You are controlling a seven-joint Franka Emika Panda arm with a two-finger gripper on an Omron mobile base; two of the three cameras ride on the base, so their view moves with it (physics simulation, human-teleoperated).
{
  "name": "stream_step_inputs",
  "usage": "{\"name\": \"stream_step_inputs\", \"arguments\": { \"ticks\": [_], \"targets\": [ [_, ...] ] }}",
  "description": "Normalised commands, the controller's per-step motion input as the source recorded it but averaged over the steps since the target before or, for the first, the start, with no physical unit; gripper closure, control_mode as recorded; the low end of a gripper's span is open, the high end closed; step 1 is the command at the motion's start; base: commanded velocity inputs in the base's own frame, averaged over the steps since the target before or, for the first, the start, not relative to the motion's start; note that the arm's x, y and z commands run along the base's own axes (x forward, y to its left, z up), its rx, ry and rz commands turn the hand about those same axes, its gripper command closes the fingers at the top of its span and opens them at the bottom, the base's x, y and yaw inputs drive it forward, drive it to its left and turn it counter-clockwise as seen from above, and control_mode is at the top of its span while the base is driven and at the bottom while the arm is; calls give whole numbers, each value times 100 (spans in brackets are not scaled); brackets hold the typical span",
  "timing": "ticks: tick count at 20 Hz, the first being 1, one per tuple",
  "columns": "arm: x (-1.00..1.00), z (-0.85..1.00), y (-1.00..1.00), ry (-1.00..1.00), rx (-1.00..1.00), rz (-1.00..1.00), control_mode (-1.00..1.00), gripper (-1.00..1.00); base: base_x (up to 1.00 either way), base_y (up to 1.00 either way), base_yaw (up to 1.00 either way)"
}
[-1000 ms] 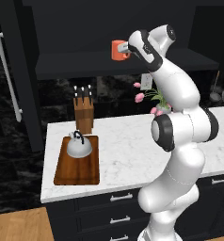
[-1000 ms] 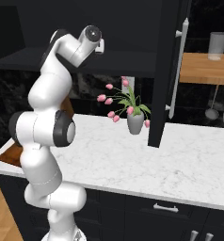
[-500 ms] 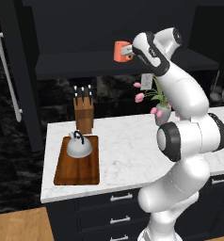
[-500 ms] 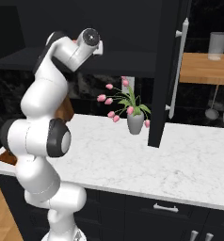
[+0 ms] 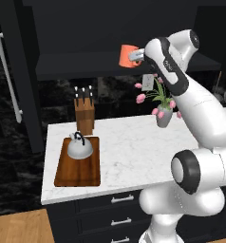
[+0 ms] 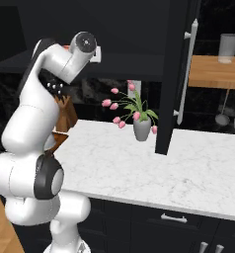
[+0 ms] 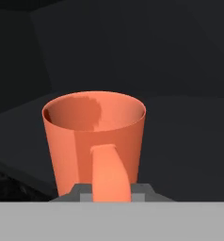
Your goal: Pick the kettle from the counter and place it on the tray. Then pick the mug from the cabinet and place it on the tray. Then close the cabinet doors.
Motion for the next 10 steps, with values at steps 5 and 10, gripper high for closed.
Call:
{"name": "stream_step_inputs", "arguments": {
  "ticks": [5,10],
  "targets": [
    [-100,2,12,0,0,0,-100,100,0,0,0],
    [-100,-1,14,0,0,0,-100,100,0,0,0]
  ]
}}
